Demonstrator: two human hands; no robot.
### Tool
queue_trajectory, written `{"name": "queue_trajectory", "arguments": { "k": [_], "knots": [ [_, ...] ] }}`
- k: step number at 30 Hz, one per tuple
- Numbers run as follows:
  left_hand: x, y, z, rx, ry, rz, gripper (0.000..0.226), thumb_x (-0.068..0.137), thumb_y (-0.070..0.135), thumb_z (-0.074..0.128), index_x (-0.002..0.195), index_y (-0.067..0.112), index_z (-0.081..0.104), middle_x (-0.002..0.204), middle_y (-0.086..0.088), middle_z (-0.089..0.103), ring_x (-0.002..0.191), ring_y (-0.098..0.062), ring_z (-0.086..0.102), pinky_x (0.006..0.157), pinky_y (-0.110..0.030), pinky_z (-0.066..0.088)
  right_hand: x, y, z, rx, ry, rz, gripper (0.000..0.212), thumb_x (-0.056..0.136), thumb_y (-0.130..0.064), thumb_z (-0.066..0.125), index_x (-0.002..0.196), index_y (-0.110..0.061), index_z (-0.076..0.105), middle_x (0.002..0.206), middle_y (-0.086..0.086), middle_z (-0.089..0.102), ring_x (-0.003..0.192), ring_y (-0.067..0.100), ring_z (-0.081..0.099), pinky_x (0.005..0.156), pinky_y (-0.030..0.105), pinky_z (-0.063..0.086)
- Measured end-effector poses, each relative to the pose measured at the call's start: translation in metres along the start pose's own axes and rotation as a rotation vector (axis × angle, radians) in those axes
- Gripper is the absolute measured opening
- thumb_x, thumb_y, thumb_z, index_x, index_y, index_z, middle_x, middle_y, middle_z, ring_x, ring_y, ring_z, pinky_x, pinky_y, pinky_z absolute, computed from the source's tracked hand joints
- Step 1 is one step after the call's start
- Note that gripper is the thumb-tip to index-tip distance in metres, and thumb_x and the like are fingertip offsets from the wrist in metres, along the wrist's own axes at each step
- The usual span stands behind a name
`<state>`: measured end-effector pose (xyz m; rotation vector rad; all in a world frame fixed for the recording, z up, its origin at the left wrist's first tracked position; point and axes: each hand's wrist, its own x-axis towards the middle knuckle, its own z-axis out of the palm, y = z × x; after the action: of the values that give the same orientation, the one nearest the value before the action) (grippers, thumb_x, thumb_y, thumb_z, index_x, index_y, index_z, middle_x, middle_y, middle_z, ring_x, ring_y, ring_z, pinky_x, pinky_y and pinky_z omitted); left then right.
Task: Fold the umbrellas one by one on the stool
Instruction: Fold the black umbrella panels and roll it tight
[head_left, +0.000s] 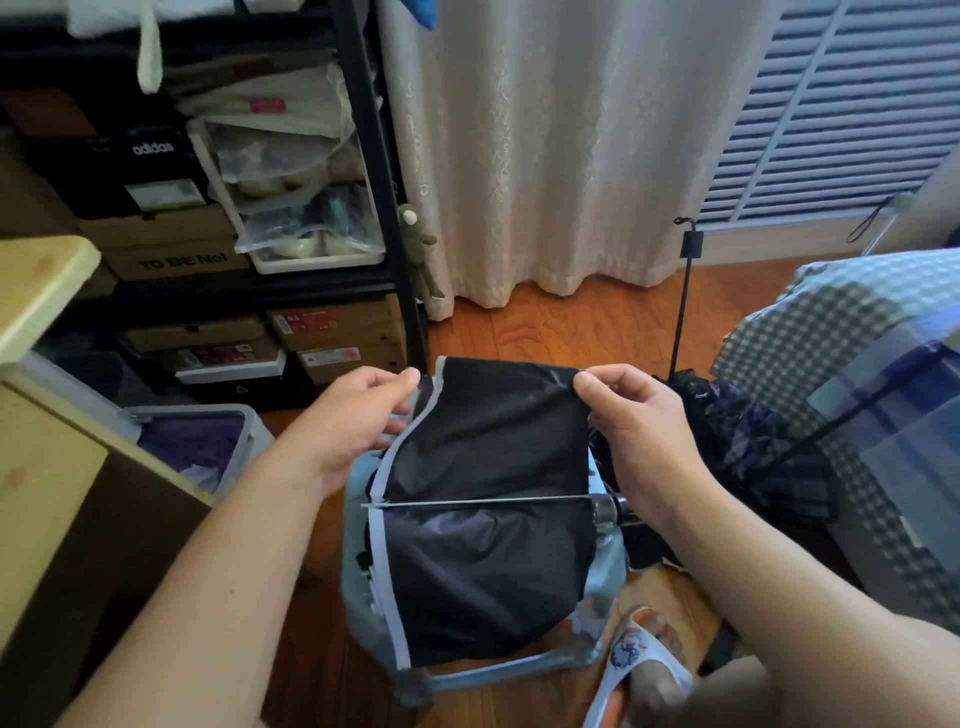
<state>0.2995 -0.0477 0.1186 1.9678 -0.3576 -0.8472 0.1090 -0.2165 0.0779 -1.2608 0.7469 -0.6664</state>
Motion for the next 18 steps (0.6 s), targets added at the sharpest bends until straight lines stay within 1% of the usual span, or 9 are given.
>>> {"name": "queue_trajectory", "arguments": {
  "k": [4, 5, 7, 9, 11, 13, 14, 16, 18],
  "knots": [
    [-0.008, 0.004, -0.006, -0.065, -0.032, 0.028, 0.027, 0.102, 0.038, 0.060, 0.108, 0.014, 0.070, 0.099, -0.007, 0.075, 0.089, -0.022, 0.064, 0.083, -0.035, 0.049, -0.010, -0.007, 0.001, -0.032, -0.006, -0.028, 0.008, 0.092, -0.018, 0.074, 0.087, -0.015, 0.079, 0.092, 0.012, 0.076, 0.085, 0.025, 0.068, 0.093, 0.050, 0.056],
    [-0.009, 0.006, -0.006, -0.087, -0.020, 0.051, 0.021, 0.101, 0.034, 0.063, 0.106, 0.015, 0.070, 0.097, -0.007, 0.076, 0.090, -0.022, 0.064, 0.083, -0.035, 0.050, -0.012, -0.009, 0.002, -0.034, -0.004, -0.035, 0.008, 0.093, -0.016, 0.073, 0.087, -0.014, 0.079, 0.094, 0.014, 0.077, 0.087, 0.026, 0.070, 0.094, 0.050, 0.057],
    [-0.012, 0.009, -0.006, -0.221, 0.000, 0.067, 0.010, 0.097, 0.017, 0.068, 0.106, 0.015, 0.066, 0.095, -0.010, 0.073, 0.088, -0.024, 0.066, 0.083, -0.037, 0.054, -0.016, -0.014, 0.001, -0.048, 0.007, -0.052, 0.009, 0.094, -0.015, 0.073, 0.086, -0.015, 0.078, 0.095, 0.015, 0.077, 0.089, 0.028, 0.072, 0.094, 0.050, 0.059],
    [-0.017, 0.011, -0.007, -0.467, -0.037, -0.015, 0.025, 0.093, 0.000, 0.066, 0.113, 0.014, 0.059, 0.097, -0.013, 0.074, 0.086, -0.024, 0.071, 0.080, -0.038, 0.059, -0.019, -0.018, -0.002, -0.071, 0.035, -0.053, 0.008, 0.094, -0.013, 0.073, 0.087, -0.015, 0.076, 0.090, 0.011, 0.077, 0.086, 0.025, 0.074, 0.089, 0.048, 0.060],
    [-0.023, 0.010, -0.011, -0.651, -0.156, -0.100, 0.032, 0.092, -0.002, 0.063, 0.121, 0.011, 0.058, 0.110, -0.019, 0.075, 0.100, -0.029, 0.074, 0.088, -0.046, 0.060, -0.024, -0.023, -0.005, -0.025, 0.066, -0.026, 0.006, 0.094, -0.007, 0.073, 0.096, -0.012, 0.070, 0.083, 0.007, 0.076, 0.080, 0.022, 0.075, 0.081, 0.043, 0.060],
    [-0.032, 0.012, -0.011, -0.631, -0.299, -0.116, 0.038, 0.095, 0.010, 0.063, 0.133, 0.009, 0.060, 0.127, -0.022, 0.069, 0.118, -0.036, 0.067, 0.100, -0.054, 0.054, -0.028, -0.025, -0.009, -0.002, 0.053, -0.012, 0.016, 0.094, -0.004, 0.072, 0.107, -0.011, 0.066, 0.083, 0.006, 0.076, 0.081, 0.023, 0.076, 0.083, 0.044, 0.061],
    [-0.037, 0.013, -0.009, -0.574, -0.316, -0.083, 0.041, 0.097, 0.015, 0.062, 0.138, 0.014, 0.059, 0.128, -0.020, 0.069, 0.118, -0.035, 0.068, 0.100, -0.054, 0.054, -0.029, -0.026, -0.010, -0.009, 0.031, -0.016, 0.020, 0.094, -0.004, 0.072, 0.111, -0.013, 0.066, 0.085, 0.006, 0.077, 0.084, 0.025, 0.076, 0.086, 0.045, 0.061],
    [-0.043, 0.016, -0.003, -0.435, -0.222, 0.050, 0.049, 0.100, 0.015, 0.059, 0.146, 0.031, 0.051, 0.120, -0.012, 0.074, 0.109, -0.028, 0.073, 0.094, -0.049, 0.055, -0.029, -0.026, -0.009, -0.054, -0.017, -0.058, 0.025, 0.093, -0.005, 0.072, 0.113, -0.020, 0.070, 0.086, 0.005, 0.076, 0.088, 0.024, 0.075, 0.090, 0.048, 0.060],
    [-0.048, 0.020, 0.001, -0.269, -0.121, 0.222, 0.052, 0.103, 0.010, 0.055, 0.147, 0.036, 0.049, 0.110, -0.008, 0.078, 0.104, -0.023, 0.075, 0.097, -0.046, 0.054, -0.028, -0.025, -0.008, -0.129, -0.042, -0.108, 0.027, 0.092, -0.006, 0.074, 0.108, -0.027, 0.074, 0.081, 0.003, 0.072, 0.085, 0.021, 0.073, 0.091, 0.049, 0.059]
  ]
}}
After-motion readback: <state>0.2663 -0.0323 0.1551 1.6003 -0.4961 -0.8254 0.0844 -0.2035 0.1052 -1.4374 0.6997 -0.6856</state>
